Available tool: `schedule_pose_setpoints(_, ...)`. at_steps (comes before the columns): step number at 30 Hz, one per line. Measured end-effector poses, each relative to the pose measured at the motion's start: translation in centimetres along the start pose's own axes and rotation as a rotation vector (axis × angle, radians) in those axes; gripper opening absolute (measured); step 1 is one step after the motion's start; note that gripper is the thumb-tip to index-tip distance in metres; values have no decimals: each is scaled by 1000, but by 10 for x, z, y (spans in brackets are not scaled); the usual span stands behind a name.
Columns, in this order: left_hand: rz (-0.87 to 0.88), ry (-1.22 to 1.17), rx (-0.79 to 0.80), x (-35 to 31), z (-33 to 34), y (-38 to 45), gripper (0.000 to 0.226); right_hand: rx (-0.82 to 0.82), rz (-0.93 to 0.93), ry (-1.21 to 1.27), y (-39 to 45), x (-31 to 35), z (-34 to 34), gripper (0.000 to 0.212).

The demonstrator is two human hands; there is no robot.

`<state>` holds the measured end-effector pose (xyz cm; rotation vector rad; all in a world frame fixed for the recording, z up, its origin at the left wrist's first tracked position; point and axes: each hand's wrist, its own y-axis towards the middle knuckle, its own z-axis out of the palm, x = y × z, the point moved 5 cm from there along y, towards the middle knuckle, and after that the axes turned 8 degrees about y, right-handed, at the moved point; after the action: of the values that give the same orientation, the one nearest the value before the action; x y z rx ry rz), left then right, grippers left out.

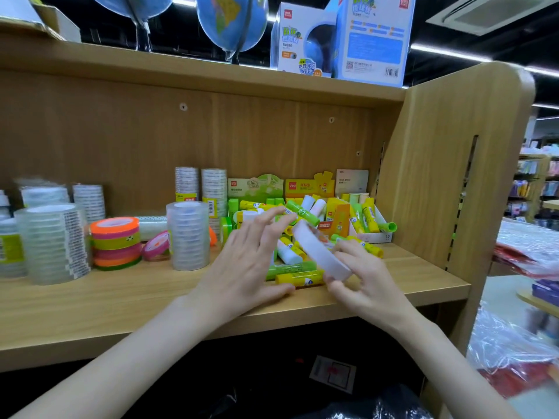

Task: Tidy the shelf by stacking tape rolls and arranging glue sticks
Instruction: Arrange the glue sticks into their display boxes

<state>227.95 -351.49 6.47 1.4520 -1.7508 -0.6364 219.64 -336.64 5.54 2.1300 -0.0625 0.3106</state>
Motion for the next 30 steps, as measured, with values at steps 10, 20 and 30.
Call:
schedule_pose_setpoints(10, 111, -3, -53, 6, -5, -9, 25, 199, 244, 41, 5, -17, 18, 70)
schedule_pose_setpoints(20, 65, 1, -159, 31, -43, -32, 19, 591, 211, -172, 27, -2, 34, 48)
schedule_pose_setpoints(30, -4, -40, -177, 37, -52, -36, 15, 755, 489, -270, 32, -20, 32, 43)
